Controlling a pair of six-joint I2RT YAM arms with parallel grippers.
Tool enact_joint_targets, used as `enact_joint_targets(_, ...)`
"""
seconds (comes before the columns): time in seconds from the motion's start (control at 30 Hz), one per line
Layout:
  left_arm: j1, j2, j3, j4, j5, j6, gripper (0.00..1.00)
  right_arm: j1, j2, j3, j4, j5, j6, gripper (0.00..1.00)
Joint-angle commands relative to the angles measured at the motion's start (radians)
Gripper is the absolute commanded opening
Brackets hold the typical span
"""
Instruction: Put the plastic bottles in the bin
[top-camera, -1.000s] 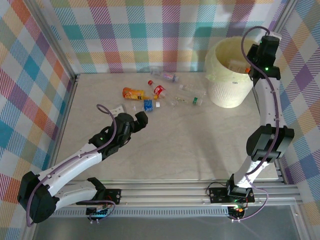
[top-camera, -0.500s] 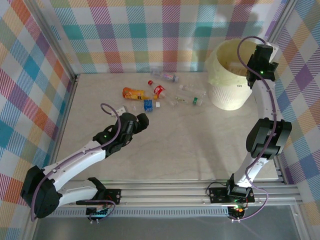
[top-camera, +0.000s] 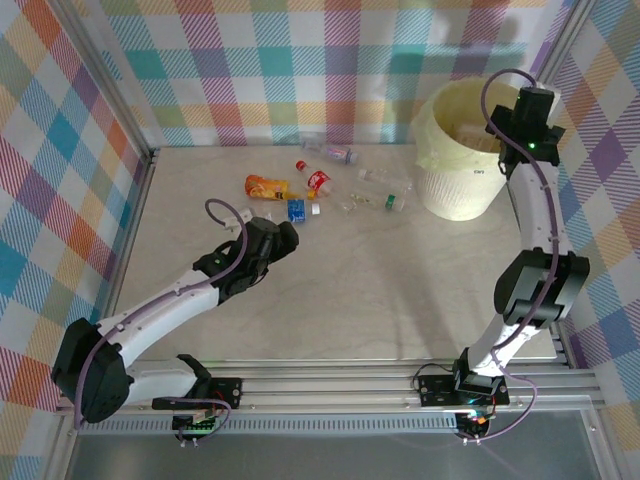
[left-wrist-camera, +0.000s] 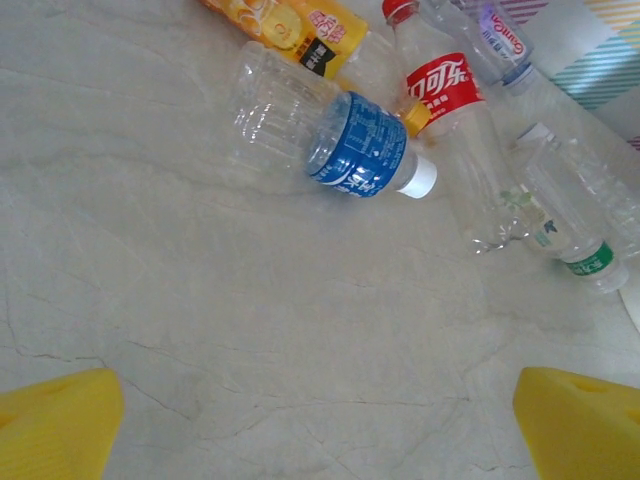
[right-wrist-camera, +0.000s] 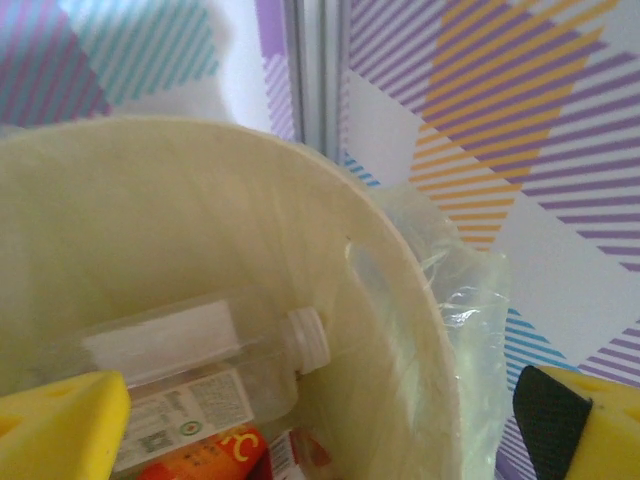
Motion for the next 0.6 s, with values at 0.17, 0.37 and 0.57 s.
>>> enact_joint_targets(0.17,0.045,0.032,0.043,-0.02,0.046,-0.037,1.0,-0.004,-0.247,-0.151,0.012,-0.36,0.069,1.0)
enact_joint_targets(0.37,0.083,0.051,0.048,-0.006,0.089,-0.056,1.0,0.001,-0.407,-0.316,0.082,-0.632,0.144,1.0)
enact_joint_targets(0.57,0.116,0.065,0.048,0.002,0.126,-0.08,1.0,0.051,-0.521,-0.452,0.123,-0.833,0.172,1.0)
